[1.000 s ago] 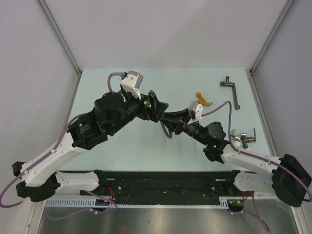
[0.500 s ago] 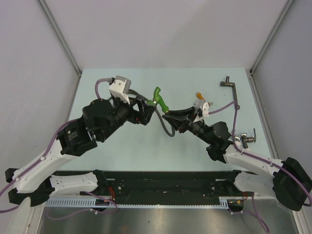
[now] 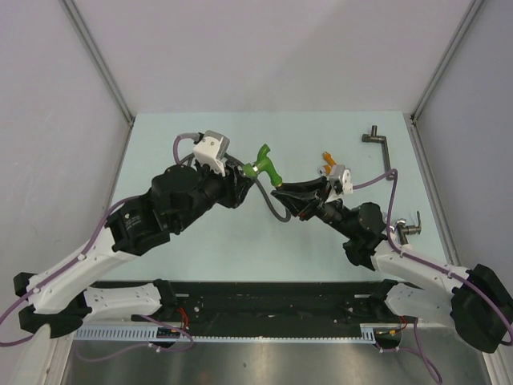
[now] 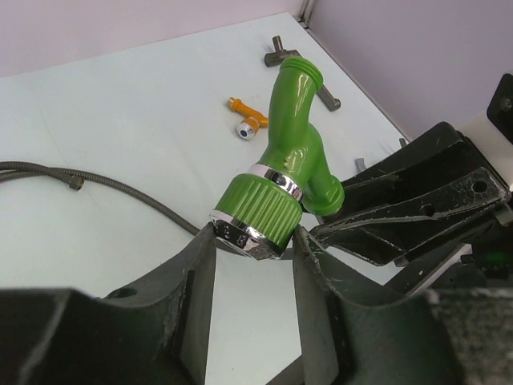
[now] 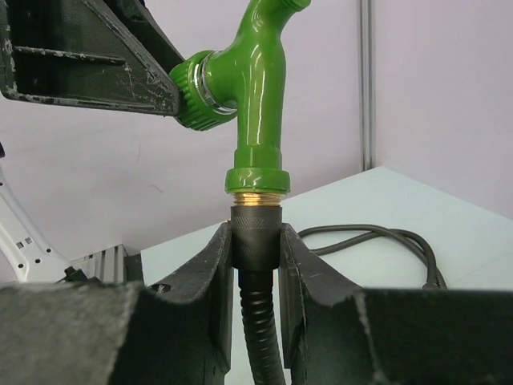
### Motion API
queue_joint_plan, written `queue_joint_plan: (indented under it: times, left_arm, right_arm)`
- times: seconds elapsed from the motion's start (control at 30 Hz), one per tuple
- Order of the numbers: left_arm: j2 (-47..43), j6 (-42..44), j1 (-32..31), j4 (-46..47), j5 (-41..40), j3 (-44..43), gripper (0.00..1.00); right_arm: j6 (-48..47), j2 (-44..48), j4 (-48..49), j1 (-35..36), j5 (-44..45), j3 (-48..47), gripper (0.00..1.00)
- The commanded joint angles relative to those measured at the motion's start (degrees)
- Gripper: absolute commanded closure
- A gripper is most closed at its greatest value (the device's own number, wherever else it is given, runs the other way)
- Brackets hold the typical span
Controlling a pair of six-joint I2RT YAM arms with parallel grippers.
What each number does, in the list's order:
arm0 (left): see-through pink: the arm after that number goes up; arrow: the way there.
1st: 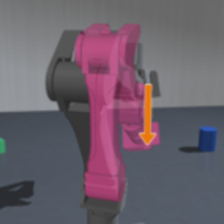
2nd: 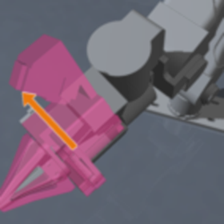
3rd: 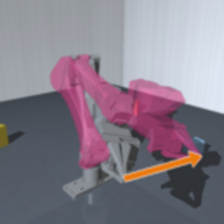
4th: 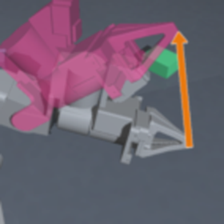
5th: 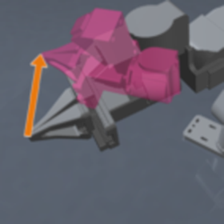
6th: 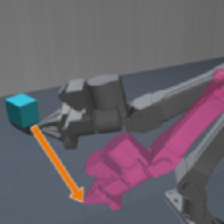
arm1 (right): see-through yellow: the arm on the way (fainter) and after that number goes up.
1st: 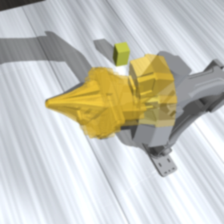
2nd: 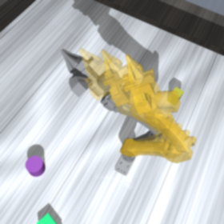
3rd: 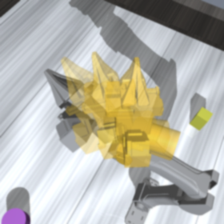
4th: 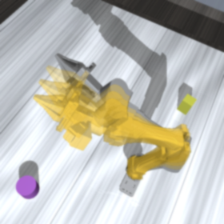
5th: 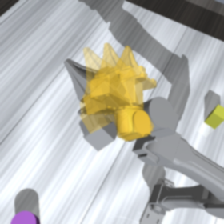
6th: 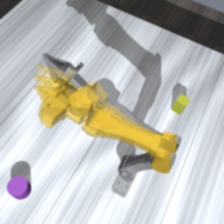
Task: Install the water faucets
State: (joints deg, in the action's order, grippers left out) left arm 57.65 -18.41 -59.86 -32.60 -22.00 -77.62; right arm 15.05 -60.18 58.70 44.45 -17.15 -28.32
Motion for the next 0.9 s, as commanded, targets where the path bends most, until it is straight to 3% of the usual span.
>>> queue_joint_plan:
  times: [0.0,0.13,0.43,0.87]
  left_arm:
    - [-1.48,1.45,-0.26,2.63,-4.63,1.6,0.59]
    - [-2.19,2.42,-0.17,6.22,-7.44,3.61,0.59]
    - [-2.36,1.19,1.05,8.69,-6.39,6.6,0.37]
    - [-0.7,0.58,6.24,17.13,3.61,6.52,0.45]
  right_arm:
    - [1.56,2.0,7.74,-0.41,-2.98,0.19,1.0]
    - [2.26,1.82,11.26,-0.59,-5.52,0.89,1.0]
    - [5.17,2.79,15.4,-2.35,-5.7,2.74,1.0]
    - [7.01,0.95,19.35,-2.87,-9.92,2.56,1.0]
